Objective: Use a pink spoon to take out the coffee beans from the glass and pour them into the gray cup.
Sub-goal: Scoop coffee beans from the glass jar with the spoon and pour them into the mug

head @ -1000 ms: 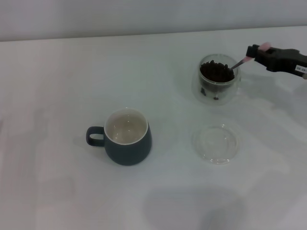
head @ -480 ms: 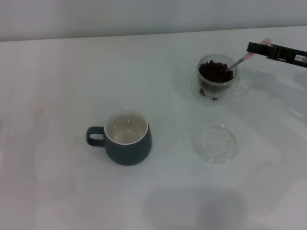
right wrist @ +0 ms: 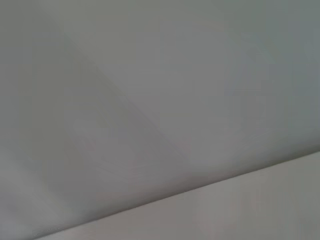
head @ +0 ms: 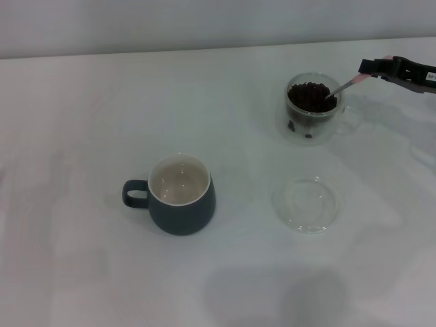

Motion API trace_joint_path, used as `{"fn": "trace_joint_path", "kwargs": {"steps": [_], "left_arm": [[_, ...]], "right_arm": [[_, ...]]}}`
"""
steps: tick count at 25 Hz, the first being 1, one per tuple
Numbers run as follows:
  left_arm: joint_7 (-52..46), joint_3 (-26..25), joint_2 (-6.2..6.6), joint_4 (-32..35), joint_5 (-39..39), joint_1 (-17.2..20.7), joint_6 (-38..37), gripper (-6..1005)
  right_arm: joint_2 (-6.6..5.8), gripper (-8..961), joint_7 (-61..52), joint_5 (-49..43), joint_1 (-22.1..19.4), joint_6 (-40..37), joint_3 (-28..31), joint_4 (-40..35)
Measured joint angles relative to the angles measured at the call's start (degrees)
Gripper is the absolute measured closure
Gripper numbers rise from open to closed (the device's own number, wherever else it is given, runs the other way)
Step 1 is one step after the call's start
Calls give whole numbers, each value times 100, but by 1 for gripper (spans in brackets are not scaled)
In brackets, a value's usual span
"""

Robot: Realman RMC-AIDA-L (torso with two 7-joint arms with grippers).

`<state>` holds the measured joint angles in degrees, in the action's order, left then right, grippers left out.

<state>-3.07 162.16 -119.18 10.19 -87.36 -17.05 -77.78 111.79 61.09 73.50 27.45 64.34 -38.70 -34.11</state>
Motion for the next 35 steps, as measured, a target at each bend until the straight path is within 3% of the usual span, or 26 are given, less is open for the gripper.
{"fn": "trace_joint_path", "kwargs": {"steps": [10, 25, 35], "left_arm": [[21, 0, 0, -9, 0, 0, 0, 200], [35, 0, 0, -81, 3, -15, 0, 200], [58, 0, 0, -89, 2, -31, 0, 200]], "right_arm": [[-128, 809, -758, -3, -61, -4, 62, 61], [-85, 809, -1022, 215, -108, 33, 144, 71], [-251, 808, -1194, 236, -117, 78, 318, 336]]}}
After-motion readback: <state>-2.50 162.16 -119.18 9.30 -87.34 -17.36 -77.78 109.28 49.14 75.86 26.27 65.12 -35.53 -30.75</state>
